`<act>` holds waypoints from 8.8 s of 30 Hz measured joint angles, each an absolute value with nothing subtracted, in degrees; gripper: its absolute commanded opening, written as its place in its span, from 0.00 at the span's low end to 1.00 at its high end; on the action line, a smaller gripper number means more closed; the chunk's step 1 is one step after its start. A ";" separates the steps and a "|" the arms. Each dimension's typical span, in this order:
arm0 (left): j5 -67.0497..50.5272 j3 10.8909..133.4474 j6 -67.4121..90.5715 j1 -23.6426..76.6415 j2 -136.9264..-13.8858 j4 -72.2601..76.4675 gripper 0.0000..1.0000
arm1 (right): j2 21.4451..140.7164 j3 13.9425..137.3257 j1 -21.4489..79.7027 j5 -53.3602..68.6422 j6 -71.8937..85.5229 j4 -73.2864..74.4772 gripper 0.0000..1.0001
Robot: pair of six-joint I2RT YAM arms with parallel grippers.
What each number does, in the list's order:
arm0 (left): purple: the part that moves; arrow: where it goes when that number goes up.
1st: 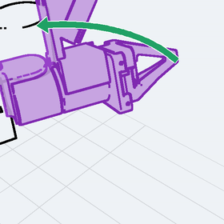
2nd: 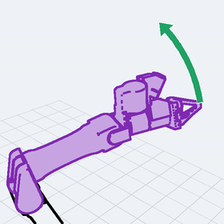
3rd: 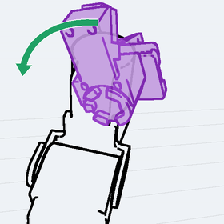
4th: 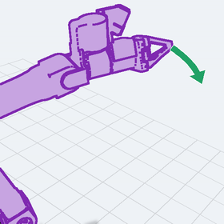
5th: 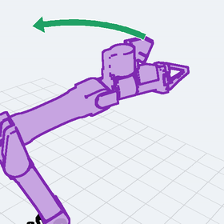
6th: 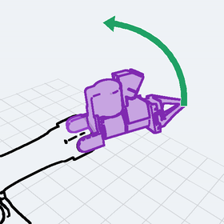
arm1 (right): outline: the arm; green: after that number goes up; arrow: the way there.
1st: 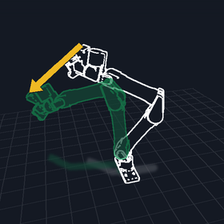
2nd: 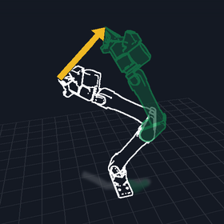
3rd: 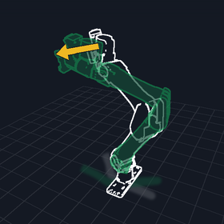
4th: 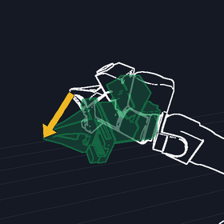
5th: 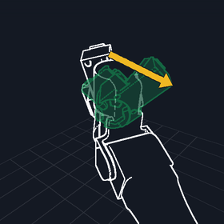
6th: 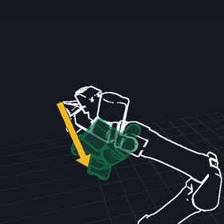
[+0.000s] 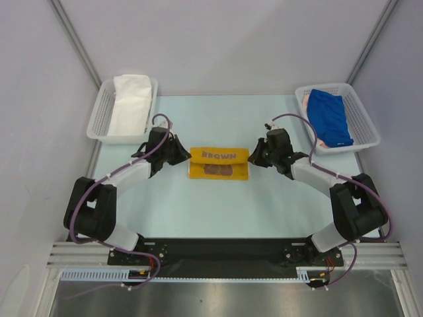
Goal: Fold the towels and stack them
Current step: Fold the towel, then neatly place the folded towel into the bin
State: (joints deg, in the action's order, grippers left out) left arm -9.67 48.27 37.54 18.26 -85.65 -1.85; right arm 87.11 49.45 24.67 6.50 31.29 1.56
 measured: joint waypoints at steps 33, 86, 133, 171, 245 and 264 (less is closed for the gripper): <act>-10.92 37.71 37.71 18.41 -80.36 -0.25 0.04 | 81.34 40.40 29.23 6.28 31.57 2.28 0.04; -25.32 37.71 43.13 18.06 -97.19 17.52 0.37 | 104.51 41.08 23.68 27.46 45.65 -26.74 0.27; -21.08 51.99 44.53 16.78 -106.30 12.29 0.41 | 118.17 61.21 23.51 26.22 48.56 -22.52 0.26; -20.32 56.84 33.43 14.41 -102.69 -9.76 0.59 | 111.90 66.35 19.35 13.08 26.52 0.19 0.34; -28.93 87.44 -12.62 13.56 -120.33 -35.05 0.66 | 99.98 52.95 36.62 12.58 27.31 4.08 0.33; -27.11 87.42 -11.62 15.53 -120.66 -41.41 0.00 | 101.69 53.60 37.06 14.24 27.33 1.28 0.33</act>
